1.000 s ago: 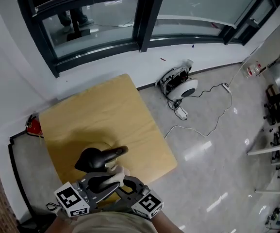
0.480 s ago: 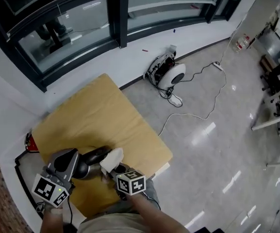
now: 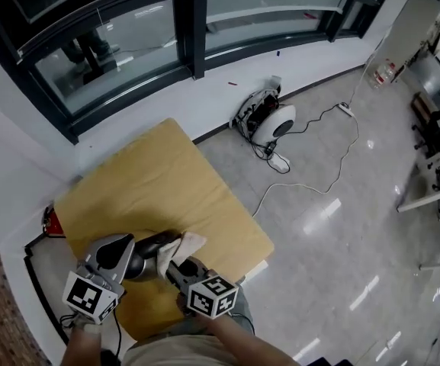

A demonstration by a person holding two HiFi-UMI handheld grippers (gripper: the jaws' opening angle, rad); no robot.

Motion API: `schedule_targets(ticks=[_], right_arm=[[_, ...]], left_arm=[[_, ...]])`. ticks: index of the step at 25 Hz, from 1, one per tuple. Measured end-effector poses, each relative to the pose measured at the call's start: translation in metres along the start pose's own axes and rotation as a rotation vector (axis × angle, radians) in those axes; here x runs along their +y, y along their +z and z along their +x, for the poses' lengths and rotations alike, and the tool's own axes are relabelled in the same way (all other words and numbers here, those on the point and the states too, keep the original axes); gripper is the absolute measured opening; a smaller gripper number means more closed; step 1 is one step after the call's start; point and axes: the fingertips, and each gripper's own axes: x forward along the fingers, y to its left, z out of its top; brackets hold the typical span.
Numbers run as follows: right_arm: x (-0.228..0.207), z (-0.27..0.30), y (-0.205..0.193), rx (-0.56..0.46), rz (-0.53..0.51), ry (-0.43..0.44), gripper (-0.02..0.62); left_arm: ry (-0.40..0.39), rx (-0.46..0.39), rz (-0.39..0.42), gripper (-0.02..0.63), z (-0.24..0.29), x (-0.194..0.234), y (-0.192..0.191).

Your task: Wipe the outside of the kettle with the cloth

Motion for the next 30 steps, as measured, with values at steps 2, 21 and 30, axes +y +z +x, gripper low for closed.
schedule_targets(ticks=[2,21,30], right_arm=[[0.021,-0.001,0.010,-0.085,-0.064,0.067,0.066],[0.046,0.019,0.090,-0.046,-0.418,-0.180,0.064],[-0.100,0.045,0.065,0.263,-0.041,-0.147,0.063]], left_arm=[[0.012,0.001,-0.013,-0.003,0.000,0.003,0.000],[0.049,-0.042,-0.109,-0.005,-0.002,0.002,0.006],[0.042,-0.020,-0.077,-0.004,-0.007,-0.004,-0.003]])
